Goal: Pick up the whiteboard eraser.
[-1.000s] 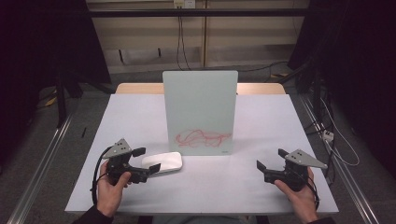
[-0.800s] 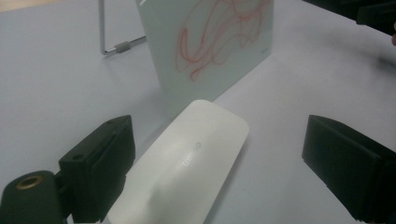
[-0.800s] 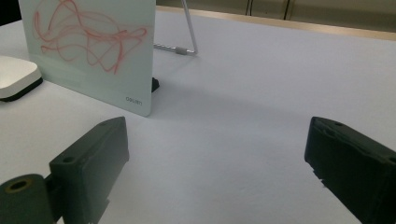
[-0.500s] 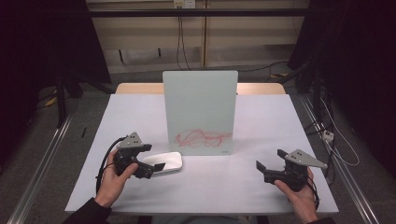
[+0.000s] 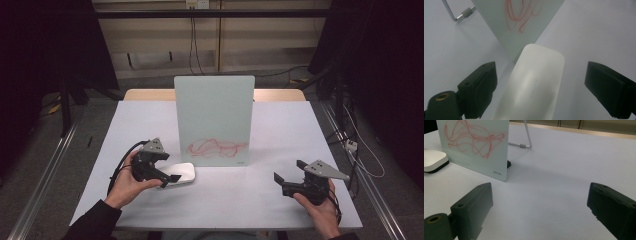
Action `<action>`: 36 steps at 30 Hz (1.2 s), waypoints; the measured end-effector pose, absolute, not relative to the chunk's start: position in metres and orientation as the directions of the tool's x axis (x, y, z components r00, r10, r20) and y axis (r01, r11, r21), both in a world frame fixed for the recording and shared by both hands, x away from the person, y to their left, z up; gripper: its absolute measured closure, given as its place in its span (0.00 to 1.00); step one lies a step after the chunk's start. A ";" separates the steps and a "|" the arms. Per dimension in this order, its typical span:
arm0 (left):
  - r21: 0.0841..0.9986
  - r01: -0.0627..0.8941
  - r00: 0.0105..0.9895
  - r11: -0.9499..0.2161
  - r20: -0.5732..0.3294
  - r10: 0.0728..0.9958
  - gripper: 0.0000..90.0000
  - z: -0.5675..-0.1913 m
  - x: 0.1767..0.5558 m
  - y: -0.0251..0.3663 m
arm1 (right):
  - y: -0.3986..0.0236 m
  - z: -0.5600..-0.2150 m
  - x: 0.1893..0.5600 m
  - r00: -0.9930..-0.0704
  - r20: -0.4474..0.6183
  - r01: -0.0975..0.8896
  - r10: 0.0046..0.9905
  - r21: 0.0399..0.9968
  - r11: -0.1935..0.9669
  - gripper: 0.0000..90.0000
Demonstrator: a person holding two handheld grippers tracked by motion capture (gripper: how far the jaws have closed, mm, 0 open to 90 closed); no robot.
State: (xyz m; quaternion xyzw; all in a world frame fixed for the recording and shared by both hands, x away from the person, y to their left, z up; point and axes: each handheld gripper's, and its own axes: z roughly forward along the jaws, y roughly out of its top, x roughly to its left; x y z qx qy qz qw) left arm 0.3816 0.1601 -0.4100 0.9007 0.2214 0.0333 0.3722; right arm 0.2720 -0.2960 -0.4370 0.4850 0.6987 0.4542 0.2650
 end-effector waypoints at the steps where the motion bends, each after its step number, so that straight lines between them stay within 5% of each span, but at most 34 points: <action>1: 0.676 0.376 0.900 -0.633 -0.103 0.424 0.12 -0.412 0.382 0.159 | -0.296 -0.437 0.272 -0.389 0.073 0.439 0.918 0.891 0.116 0.07; 36: 0.487 0.194 0.972 -0.852 0.024 0.235 0.30 -0.433 0.393 0.130 | -0.294 -0.436 0.272 -0.393 0.074 0.437 0.917 0.892 0.116 0.07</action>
